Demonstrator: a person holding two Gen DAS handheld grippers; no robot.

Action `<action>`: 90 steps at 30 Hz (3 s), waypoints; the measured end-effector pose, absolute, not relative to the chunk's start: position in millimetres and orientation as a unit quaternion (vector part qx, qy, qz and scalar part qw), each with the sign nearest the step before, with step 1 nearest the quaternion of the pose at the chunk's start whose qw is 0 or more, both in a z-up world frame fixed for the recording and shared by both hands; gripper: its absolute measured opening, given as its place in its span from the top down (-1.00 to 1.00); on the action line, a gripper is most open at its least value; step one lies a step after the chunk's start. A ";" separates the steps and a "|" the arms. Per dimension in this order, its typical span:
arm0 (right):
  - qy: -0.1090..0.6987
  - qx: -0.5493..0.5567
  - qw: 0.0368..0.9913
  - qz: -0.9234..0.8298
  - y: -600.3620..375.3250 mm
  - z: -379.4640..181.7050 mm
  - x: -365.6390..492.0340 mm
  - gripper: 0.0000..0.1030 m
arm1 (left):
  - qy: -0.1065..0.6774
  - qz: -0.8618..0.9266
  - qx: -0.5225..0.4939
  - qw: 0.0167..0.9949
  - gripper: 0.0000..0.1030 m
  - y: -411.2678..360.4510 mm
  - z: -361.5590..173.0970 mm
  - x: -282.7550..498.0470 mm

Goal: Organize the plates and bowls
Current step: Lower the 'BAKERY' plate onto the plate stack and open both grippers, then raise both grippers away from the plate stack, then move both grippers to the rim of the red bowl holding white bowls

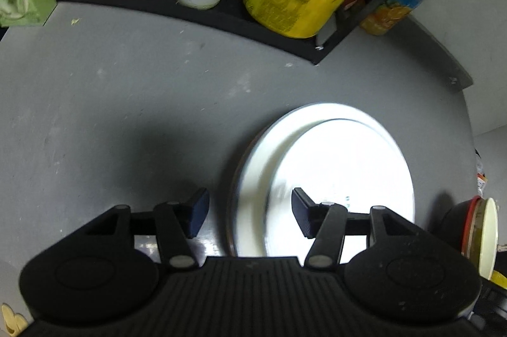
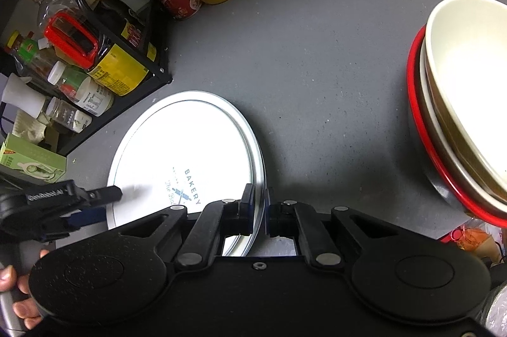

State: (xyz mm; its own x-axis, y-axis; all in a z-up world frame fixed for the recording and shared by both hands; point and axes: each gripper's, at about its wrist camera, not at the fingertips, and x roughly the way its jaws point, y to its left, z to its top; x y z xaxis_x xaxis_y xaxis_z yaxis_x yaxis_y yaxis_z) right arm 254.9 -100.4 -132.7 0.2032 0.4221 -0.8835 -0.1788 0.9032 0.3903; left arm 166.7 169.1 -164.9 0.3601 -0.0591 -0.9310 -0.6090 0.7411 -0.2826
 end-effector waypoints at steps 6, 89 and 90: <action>0.603 0.103 0.767 0.193 -103.0 -133.1 252.2 0.80 | 0.532 0.182 -0.335 0.756 -0.01 171.2 -174.7 155.0; 0.518 0.241 0.819 0.049 -330.0 -89.1 251.8 -0.67 | 0.574 -0.059 -0.219 0.787 -0.30 -90.4 -121.9 304.6; 0.521 0.248 0.815 0.050 -332.2 -93.6 254.1 -0.64 | 0.574 -0.055 -0.221 0.786 -0.30 -92.3 -124.5 306.3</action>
State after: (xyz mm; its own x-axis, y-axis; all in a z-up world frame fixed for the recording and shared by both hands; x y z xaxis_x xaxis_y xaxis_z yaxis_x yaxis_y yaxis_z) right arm 254.1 -332.2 -93.6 0.4513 0.3399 -0.8251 0.1782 0.8717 0.4565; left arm 306.3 -92.3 -124.5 0.3347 -0.3414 -0.8783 -0.1670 0.8958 -0.4119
